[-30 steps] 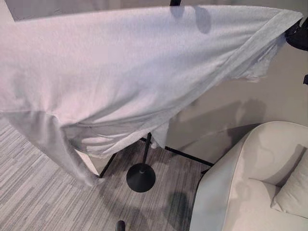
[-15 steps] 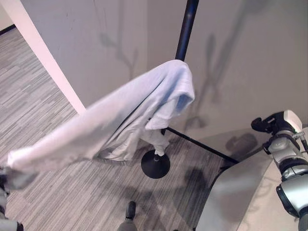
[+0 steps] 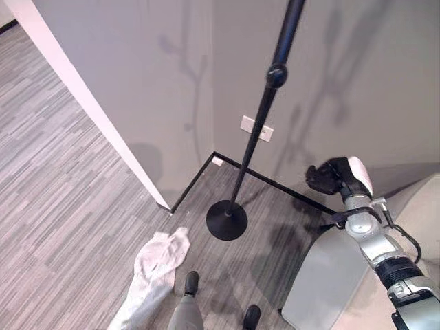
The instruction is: Hang the clothes on the sofa on the clothes rack.
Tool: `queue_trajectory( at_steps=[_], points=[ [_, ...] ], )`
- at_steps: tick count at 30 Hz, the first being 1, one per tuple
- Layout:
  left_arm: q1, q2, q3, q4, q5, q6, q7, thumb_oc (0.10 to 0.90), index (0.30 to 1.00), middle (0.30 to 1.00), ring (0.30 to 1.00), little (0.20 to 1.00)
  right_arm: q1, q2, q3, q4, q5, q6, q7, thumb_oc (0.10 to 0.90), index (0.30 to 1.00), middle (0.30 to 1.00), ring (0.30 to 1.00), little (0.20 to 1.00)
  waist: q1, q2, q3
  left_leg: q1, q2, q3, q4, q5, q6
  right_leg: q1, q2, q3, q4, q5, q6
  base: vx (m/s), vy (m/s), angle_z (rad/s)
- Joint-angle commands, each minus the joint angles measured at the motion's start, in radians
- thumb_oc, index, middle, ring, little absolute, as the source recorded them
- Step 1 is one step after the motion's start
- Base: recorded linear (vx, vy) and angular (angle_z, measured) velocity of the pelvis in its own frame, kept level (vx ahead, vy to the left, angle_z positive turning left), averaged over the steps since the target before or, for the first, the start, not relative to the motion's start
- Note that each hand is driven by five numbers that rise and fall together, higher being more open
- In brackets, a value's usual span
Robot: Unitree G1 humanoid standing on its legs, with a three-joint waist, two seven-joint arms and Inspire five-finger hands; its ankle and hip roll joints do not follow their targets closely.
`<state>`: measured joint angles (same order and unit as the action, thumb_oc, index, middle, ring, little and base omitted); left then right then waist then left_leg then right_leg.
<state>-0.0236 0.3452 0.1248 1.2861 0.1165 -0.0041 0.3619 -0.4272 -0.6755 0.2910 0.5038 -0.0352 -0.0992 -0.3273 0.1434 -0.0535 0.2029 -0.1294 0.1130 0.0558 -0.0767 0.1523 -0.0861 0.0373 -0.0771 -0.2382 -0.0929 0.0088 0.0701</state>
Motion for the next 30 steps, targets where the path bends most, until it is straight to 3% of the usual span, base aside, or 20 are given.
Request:
queue_trajectory(
  at_steps=[1, 2, 3, 6, 10, 11, 12, 14, 15, 16, 17, 19, 22, 23, 24, 30],
  points=[
    [0.002, 0.050, -0.083, 0.096, 0.018, 0.003, 0.038, 0.400, 0.300, 0.300, 0.300, 0.300, -0.003, -0.036, -0.069, -0.059, 0.005, -0.065, -0.022, 0.800, 0.900, 0.900, 0.900, 0.900, -0.035, -0.012, -0.099, -0.025, 0.002, 0.028, 0.031, -0.086, 0.008, -0.005, -0.042, 0.019, 0.065, -0.106, 0.023, 0.08, -0.031, -0.09],
    [-0.014, 0.022, -0.151, 0.072, 0.079, 0.006, 0.033, 0.400, 0.300, 0.300, 0.300, 0.300, 0.051, -0.016, -0.082, -0.139, 0.008, -0.078, -0.001, 0.800, 0.900, 0.900, 0.900, 0.900, -0.055, -0.011, -0.107, -0.008, 0.005, 0.037, 0.026, -0.090, 0.006, 0.005, -0.041, 0.026, 0.064, -0.110, 0.023, 0.03, -0.015, -0.23],
    [-0.015, 0.022, -0.153, 0.072, 0.079, 0.006, 0.033, 0.400, 0.300, 0.300, 0.300, 0.300, 0.054, -0.017, -0.085, -0.142, 0.008, -0.077, 0.000, 0.800, 0.900, 0.900, 0.900, 0.900, -0.054, -0.011, -0.110, -0.012, 0.005, 0.037, 0.026, -0.088, 0.007, 0.001, -0.040, 0.026, 0.063, -0.107, 0.023, 0.02, -0.017, -0.22],
    [-0.108, 0.013, -0.365, -0.057, 0.249, -0.015, -0.001, 0.400, 0.300, 0.300, 0.300, 0.300, 0.184, 0.023, -0.080, -0.296, 0.028, -0.115, 0.061, 0.800, 0.900, 0.900, 0.900, 0.900, -0.114, -0.001, -0.132, 0.015, 0.018, 0.054, 0.019, -0.093, 0.004, 0.012, -0.037, 0.044, 0.058, -0.108, 0.025, -0.01, -0.040, -0.26],
    [-0.112, 0.042, -0.431, -0.213, 0.308, -0.041, -0.002, 0.400, 0.300, 0.300, 0.300, 0.300, 0.286, 0.032, -0.090, -0.380, 0.046, -0.133, 0.113, 0.800, 0.900, 0.900, 0.900, 0.900, -0.132, 0.005, -0.146, 0.023, 0.029, 0.059, 0.017, -0.089, -0.001, 0.016, -0.034, 0.047, 0.059, -0.112, 0.024, -0.02, -0.045, -0.09],
    [-0.067, -0.049, -0.565, -0.371, 0.409, -0.047, 0.014, 0.400, 0.300, 0.300, 0.300, 0.300, 0.316, 0.054, -0.080, -0.390, 0.038, -0.140, 0.107, 0.800, 0.900, 0.900, 0.900, 0.900, -0.130, 0.002, -0.146, 0.028, 0.031, 0.056, 0.016, -0.091, 0.000, 0.025, -0.030, 0.046, 0.058, -0.116, 0.021, -0.15, -0.129, -0.13],
    [0.185, 0.162, -0.410, -0.922, 0.379, -0.105, -0.097, 0.400, 0.300, 0.300, 0.300, 0.300, 0.429, 0.049, -0.179, -0.432, 0.103, -0.157, 0.166, 0.800, 0.900, 0.900, 0.900, 0.900, -0.104, 0.012, -0.135, 0.012, 0.039, 0.047, 0.027, -0.069, 0.005, 0.024, -0.020, 0.041, 0.059, -0.112, 0.015, -0.14, -0.141, -0.08],
    [0.362, 0.252, -0.272, -1.309, 0.394, -0.177, -0.177, 0.400, 0.300, 0.300, 0.300, 0.300, 0.471, 0.056, -0.221, -0.418, 0.095, -0.141, 0.194, 0.800, 0.900, 0.900, 0.900, 0.900, -0.091, 0.026, -0.139, 0.017, 0.041, 0.035, 0.023, -0.081, 0.002, 0.039, -0.009, 0.041, 0.050, -0.130, 0.011, -0.08, -0.107, 0.01],
    [0.395, 0.243, -0.256, -1.158, 0.381, -0.194, -0.142, 0.400, 0.300, 0.300, 0.300, 0.300, 0.451, 0.086, -0.200, -0.396, 0.104, -0.144, 0.186, 0.800, 0.900, 0.900, 0.900, 0.900, -0.095, 0.023, -0.145, 0.016, 0.044, 0.033, 0.028, -0.077, 0.000, 0.043, -0.006, 0.040, 0.049, -0.130, 0.010, -0.07, -0.054, 0.07],
    [0.430, 0.259, -0.245, -1.208, 0.432, -0.233, -0.079, 0.400, 0.300, 0.300, 0.300, 0.300, 0.462, 0.085, -0.212, -0.383, 0.104, -0.163, 0.162, 0.800, 0.900, 0.900, 0.900, 0.900, -0.084, 0.032, -0.137, 0.005, 0.042, 0.025, 0.030, -0.066, -0.001, 0.042, -0.003, 0.037, 0.046, -0.127, 0.008, -0.11, -0.053, 0.04],
    [0.459, 0.274, -0.202, -1.334, 0.425, -0.245, -0.102, 0.400, 0.300, 0.300, 0.300, 0.300, 0.498, 0.079, -0.217, -0.405, 0.093, -0.178, 0.174, 0.800, 0.900, 0.900, 0.900, 0.900, -0.084, 0.033, -0.138, 0.010, 0.045, 0.023, 0.032, -0.070, -0.005, 0.049, 0.001, 0.037, 0.045, -0.133, 0.006, -0.10, -0.046, 0.14],
    [0.522, 0.292, -0.105, -1.406, 0.370, -0.284, -0.108, 0.400, 0.300, 0.300, 0.300, 0.300, 0.515, 0.083, -0.223, -0.388, 0.096, -0.173, 0.177, 0.800, 0.900, 0.900, 0.900, 0.900, -0.075, 0.040, -0.141, 0.003, 0.053, 0.014, 0.037, -0.055, -0.009, 0.053, 0.008, 0.032, 0.042, -0.133, 0.000, -0.09, -0.056, 0.12],
    [0.548, 0.295, 0.041, -1.531, 0.325, -0.287, -0.059, 0.400, 0.300, 0.300, 0.300, 0.300, 0.551, 0.072, -0.206, -0.410, 0.090, -0.180, 0.204, 0.800, 0.900, 0.900, 0.900, 0.900, -0.070, 0.046, -0.147, 0.012, 0.061, 0.010, 0.041, -0.045, -0.018, 0.070, 0.018, 0.032, 0.037, -0.138, -0.007, -0.04, -0.031, -0.04],
    [0.548, 0.295, 0.041, -1.531, 0.325, -0.287, -0.059, 0.400, 0.300, 0.300, 0.300, 0.300, 0.551, 0.072, -0.206, -0.410, 0.090, -0.180, 0.204, 0.800, 0.900, 0.900, 0.900, 0.900, -0.070, 0.046, -0.147, 0.012, 0.061, 0.010, 0.041, -0.045, -0.018, 0.070, 0.018, 0.032, 0.037, -0.138, -0.007, -0.04, -0.054, 0.05],
    [0.540, 0.262, 0.116, -1.577, 0.309, -0.282, -0.033, 0.400, 0.300, 0.300, 0.300, 0.300, 0.567, 0.054, -0.182, -0.424, 0.063, -0.177, 0.228, 0.800, 0.900, 0.900, 0.900, 0.900, -0.066, 0.047, -0.159, 0.014, 0.070, 0.007, 0.043, -0.038, -0.024, 0.081, 0.026, 0.031, 0.032, -0.139, -0.013, -0.04, -0.053, 0.08],
    [0.520, 0.240, 0.195, -1.655, 0.290, -0.290, -0.025, 0.400, 0.300, 0.300, 0.300, 0.300, 0.560, 0.033, -0.169, -0.439, 0.003, -0.177, 0.226, 0.800, 0.900, 0.900, 0.900, 0.900, -0.067, 0.057, -0.175, 0.031, 0.089, 0.011, 0.049, -0.035, -0.034, 0.103, 0.037, 0.038, 0.023, -0.145, -0.022, -0.01, -0.028, 0.02]
  ],
)
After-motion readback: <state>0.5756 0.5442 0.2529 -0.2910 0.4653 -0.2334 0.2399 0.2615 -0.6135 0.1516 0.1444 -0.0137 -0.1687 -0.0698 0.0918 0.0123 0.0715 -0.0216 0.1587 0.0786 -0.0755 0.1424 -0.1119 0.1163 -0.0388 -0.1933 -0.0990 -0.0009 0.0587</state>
